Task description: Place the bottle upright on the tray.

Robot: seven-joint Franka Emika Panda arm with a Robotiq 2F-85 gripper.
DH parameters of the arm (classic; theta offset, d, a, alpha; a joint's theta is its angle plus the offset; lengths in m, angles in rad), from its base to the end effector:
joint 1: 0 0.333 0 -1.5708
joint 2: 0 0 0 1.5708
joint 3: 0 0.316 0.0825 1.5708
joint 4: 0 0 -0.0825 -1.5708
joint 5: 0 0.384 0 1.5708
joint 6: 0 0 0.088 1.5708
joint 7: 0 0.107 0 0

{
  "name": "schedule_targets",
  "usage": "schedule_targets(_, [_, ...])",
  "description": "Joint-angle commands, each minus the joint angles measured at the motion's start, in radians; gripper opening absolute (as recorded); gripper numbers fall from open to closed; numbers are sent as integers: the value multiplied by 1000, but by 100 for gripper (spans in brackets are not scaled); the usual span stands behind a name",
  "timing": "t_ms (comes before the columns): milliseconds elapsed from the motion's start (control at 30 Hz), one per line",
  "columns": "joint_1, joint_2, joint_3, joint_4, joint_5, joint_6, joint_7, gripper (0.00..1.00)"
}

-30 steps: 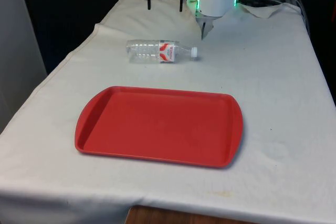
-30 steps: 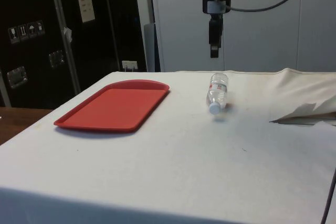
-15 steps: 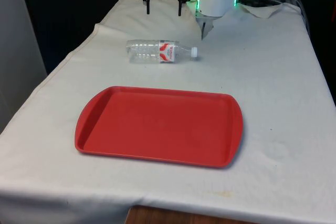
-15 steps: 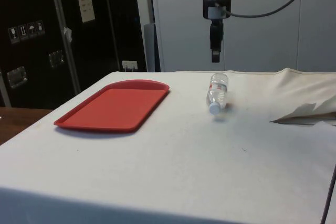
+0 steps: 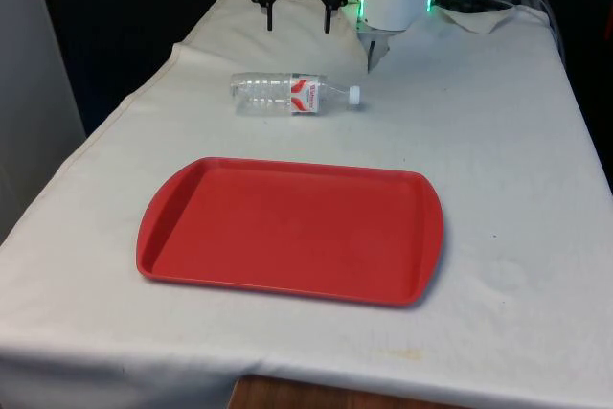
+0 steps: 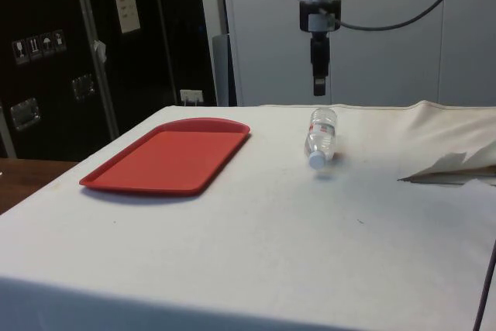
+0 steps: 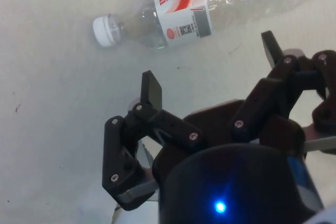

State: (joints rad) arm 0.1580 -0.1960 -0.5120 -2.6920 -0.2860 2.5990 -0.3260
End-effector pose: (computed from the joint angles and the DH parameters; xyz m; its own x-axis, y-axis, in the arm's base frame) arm 0.3921 -0.1313 0.2946 0.9750 0.2158 0.0536 0.2102 -0.9731 0.0940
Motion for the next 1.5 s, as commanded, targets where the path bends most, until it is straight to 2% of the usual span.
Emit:
schedule_targets(0, [-1,1,-1,-1,-6,12,-4,100])
schedule_targets(467, [-2,6,6,9,-17,-10,-43,100])
schedule_targets(500, [2,0,1,4,0,-7,-53,100])
schedule_targets(533, [-3,6,7,9,-18,-10,-43,100])
schedule_targets(600, [-2,5,7,8,-20,-10,-50,100])
schedule_targets(800, [0,3,5,7,-26,-6,-83,100])
schedule_targets(833, [2,0,3,5,-13,-8,-87,100])
schedule_targets(867, [0,3,5,7,-26,-6,-88,100])
schedule_targets(1133, [2,0,3,5,-13,-8,-135,100])
schedule_targets(1433, [0,3,5,7,-25,-4,-180,100])
schedule_targets(1467, [2,0,3,6,-13,-8,-182,100])
